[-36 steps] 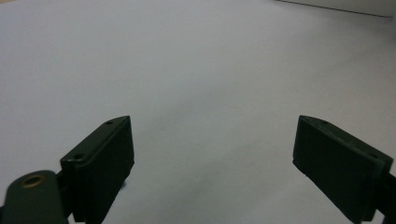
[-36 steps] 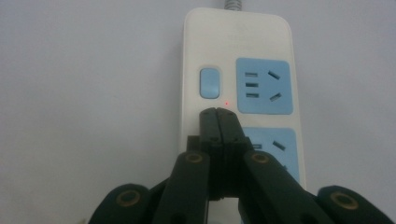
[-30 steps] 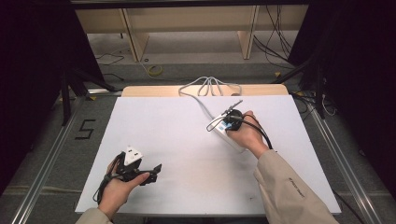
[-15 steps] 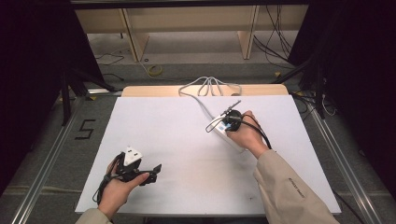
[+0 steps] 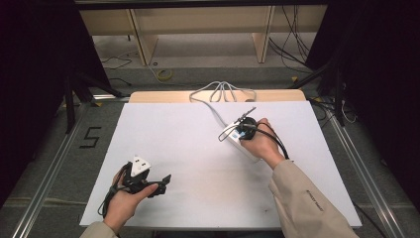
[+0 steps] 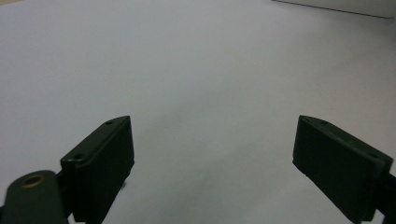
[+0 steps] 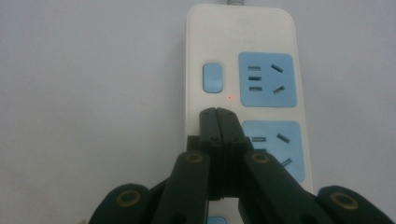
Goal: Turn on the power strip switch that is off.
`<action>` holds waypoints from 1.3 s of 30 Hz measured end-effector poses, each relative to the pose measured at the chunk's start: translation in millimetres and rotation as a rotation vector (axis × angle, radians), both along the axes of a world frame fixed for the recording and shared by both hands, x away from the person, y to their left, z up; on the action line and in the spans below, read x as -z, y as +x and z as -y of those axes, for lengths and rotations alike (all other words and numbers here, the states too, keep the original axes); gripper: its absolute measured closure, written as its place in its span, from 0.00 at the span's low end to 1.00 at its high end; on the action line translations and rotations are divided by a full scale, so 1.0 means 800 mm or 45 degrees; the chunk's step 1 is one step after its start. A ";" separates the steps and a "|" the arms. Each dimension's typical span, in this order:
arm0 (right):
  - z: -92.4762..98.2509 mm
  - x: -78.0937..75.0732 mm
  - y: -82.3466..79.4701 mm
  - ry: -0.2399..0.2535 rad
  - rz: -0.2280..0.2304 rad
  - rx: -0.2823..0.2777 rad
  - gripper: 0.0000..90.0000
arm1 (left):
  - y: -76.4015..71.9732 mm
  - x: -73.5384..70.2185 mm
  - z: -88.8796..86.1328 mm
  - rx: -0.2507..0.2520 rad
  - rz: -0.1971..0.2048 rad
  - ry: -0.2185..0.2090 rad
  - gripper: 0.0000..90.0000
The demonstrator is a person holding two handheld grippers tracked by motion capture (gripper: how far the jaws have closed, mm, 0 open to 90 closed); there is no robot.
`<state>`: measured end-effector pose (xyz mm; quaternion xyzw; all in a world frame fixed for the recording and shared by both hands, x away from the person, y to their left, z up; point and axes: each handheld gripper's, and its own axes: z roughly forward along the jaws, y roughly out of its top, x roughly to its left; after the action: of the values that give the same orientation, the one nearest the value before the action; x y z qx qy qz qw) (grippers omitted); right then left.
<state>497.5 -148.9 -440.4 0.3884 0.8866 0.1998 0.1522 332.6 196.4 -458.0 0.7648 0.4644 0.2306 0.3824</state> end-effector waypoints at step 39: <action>0.006 0.000 -0.002 0.044 0.024 -0.010 0.92 | 0.001 0.001 0.000 0.004 -0.006 0.004 0.14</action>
<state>495.7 -153.4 -440.1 0.3856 0.8831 0.2192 0.1531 333.6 196.1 -458.4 0.7666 0.4637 0.2290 0.3805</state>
